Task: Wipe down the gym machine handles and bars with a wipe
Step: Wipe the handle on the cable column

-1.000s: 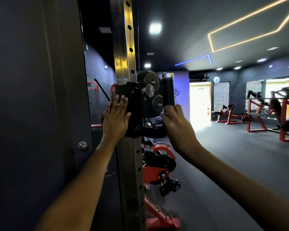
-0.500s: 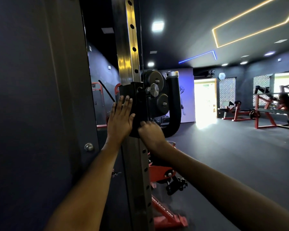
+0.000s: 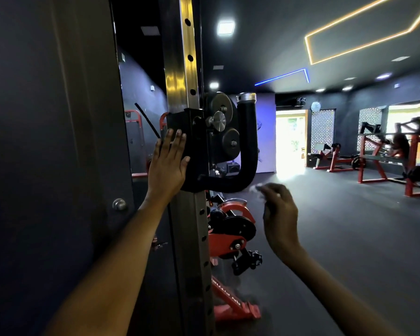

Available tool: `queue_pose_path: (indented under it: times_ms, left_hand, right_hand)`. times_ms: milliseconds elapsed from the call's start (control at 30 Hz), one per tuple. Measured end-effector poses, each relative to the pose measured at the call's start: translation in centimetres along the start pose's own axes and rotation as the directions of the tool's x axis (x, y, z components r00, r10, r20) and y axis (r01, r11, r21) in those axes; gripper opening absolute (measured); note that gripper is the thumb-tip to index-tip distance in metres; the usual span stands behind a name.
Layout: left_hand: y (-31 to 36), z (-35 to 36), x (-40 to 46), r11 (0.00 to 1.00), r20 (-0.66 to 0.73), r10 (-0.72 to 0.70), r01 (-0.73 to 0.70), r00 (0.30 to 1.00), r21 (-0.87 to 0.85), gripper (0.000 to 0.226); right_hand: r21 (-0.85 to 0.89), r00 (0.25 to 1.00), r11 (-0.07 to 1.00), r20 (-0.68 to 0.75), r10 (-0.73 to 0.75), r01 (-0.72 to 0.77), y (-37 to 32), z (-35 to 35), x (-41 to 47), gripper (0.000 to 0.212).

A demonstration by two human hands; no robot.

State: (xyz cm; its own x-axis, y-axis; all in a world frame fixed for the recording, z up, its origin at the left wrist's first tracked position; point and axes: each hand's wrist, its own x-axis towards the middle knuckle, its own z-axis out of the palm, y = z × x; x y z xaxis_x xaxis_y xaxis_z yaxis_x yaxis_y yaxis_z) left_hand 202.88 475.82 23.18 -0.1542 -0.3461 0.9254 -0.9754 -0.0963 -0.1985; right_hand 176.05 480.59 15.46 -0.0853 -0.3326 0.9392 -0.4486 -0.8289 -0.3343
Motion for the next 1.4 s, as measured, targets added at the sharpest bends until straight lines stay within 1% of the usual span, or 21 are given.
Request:
queue_pose_path:
  times_ms: [33,67,100,167,233,300,367,433,500,567,600,667,733,833,900,1067,1133,1200,1300,1333,1400]
  left_hand:
    - [0.1,0.1,0.0,1.0,-0.01,-0.002,0.002,1.0,-0.003,0.057]
    - [0.1,0.1,0.1,1.0,-0.019,-0.006,0.006,1.0,-0.009,0.056]
    - [0.2,0.1,0.1,1.0,-0.026,-0.011,0.01,1.0,-0.016,0.056]
    - [0.3,0.1,0.1,1.0,-0.033,-0.013,0.012,0.999,-0.022,0.056]
    - [0.4,0.0,0.1,1.0,-0.034,-0.012,0.012,0.999,-0.018,0.056]
    - [0.4,-0.1,0.2,1.0,-0.032,-0.011,0.01,0.999,-0.017,0.055]
    - [0.4,0.0,0.1,1.0,-0.041,-0.013,0.012,0.999,-0.025,0.055]
    - [0.3,0.1,0.1,0.999,-0.051,-0.02,0.019,0.999,-0.028,0.056]
    - [0.4,0.2,0.1,0.999,-0.051,-0.023,0.022,0.998,-0.025,0.056]
    - [0.3,0.2,0.1,1.0,-0.046,-0.025,0.024,0.999,-0.018,0.056]
    - [0.3,0.2,0.1,1.0,-0.045,-0.024,0.023,0.999,-0.013,0.056]
    - [0.2,0.2,0.1,1.0,-0.05,-0.015,0.014,0.999,-0.008,0.056]
    - [0.2,0.2,0.1,1.0,-0.054,-0.009,0.008,0.999,-0.012,0.056]
    - [0.1,0.2,0.1,1.0,-0.045,-0.01,0.01,0.999,-0.017,0.056]
    - [0.1,0.3,0.1,1.0,-0.05,-0.017,0.016,0.999,-0.025,0.056]
    - [0.3,0.4,0.1,1.0,-0.082,-0.005,0.003,0.997,-0.029,0.056]
    - [0.3,0.3,0.1,0.999,-0.075,-0.001,-0.002,0.997,-0.04,0.057]
    - [0.2,0.4,0.1,0.998,-0.075,-0.003,-0.001,0.997,-0.056,0.057]
    - [0.2,0.3,0.1,0.997,-0.092,-0.001,-0.006,0.996,-0.075,0.056]
    - [0.3,0.2,0.1,0.997,-0.094,0.003,-0.01,0.996,-0.079,0.056]
    - [0.2,0.2,0.1,0.996,-0.091,0.001,-0.009,0.996,-0.089,0.056]
  right_hand:
    - [0.058,0.991,0.997,-0.117,0.061,-0.054,-0.5,0.1,1.7,0.035]
    - [0.093,0.976,0.994,-0.204,0.073,-0.055,-1.2,0.3,4.0,0.038]
    - [0.118,0.967,0.993,-0.251,0.053,-0.024,-2.0,0.3,6.6,0.04]
    - [0.173,0.968,0.985,-0.25,0.016,0.028,-3.0,0.7,11.5,0.042]
    - [0.239,0.972,0.971,-0.229,0.044,0.013,-3.2,1.1,13.6,0.041]
    - [0.336,0.973,0.939,-0.186,0.138,-0.069,-2.6,1.4,11.5,0.039]
    - [0.349,0.965,0.926,-0.158,0.209,-0.143,-1.5,1.5,6.6,0.038]
    - [0.335,0.974,0.929,-0.103,0.203,-0.158,-0.2,1.5,2.0,0.035]
    - [0.346,0.978,0.922,-0.054,0.201,-0.17,0.7,1.3,1.2,0.03]
    - [0.367,0.966,0.915,-0.122,0.229,-0.17,0.5,1.1,4.4,0.025]
    - [0.372,0.956,0.917,-0.185,0.226,-0.144,0.0,1.0,7.0,0.028]
    - [0.367,0.958,0.928,-0.241,0.158,-0.061,-1.9,1.0,11.9,0.045]
    - [0.312,0.981,0.95,-0.188,0.037,0.024,-3.7,1.4,14.0,0.058]
    - [0.174,0.978,0.971,-0.159,-0.133,0.16,-3.2,2.3,10.5,0.058]
    - [0.129,0.972,0.975,-0.173,-0.157,0.181,-1.5,2.9,6.3,0.051]
    - [0.152,0.984,0.981,-0.152,-0.095,0.118,0.1,3.0,-0.7,0.048]
    - [0.182,0.978,0.98,-0.206,-0.04,0.079,-0.1,2.0,-0.2,0.047]
    - [0.165,0.96,0.984,-0.28,-0.013,0.062,-0.6,1.7,1.4,0.048]
    - [0.197,0.972,0.98,-0.236,0.009,0.039,-1.8,3.1,1.8,0.056]
    - [0.22,0.97,0.975,-0.24,0.043,0.011,-2.1,3.8,1.2,0.055]
    - [0.298,0.943,0.95,-0.281,0.18,-0.093,-2.7,5.0,-0.3,0.057]
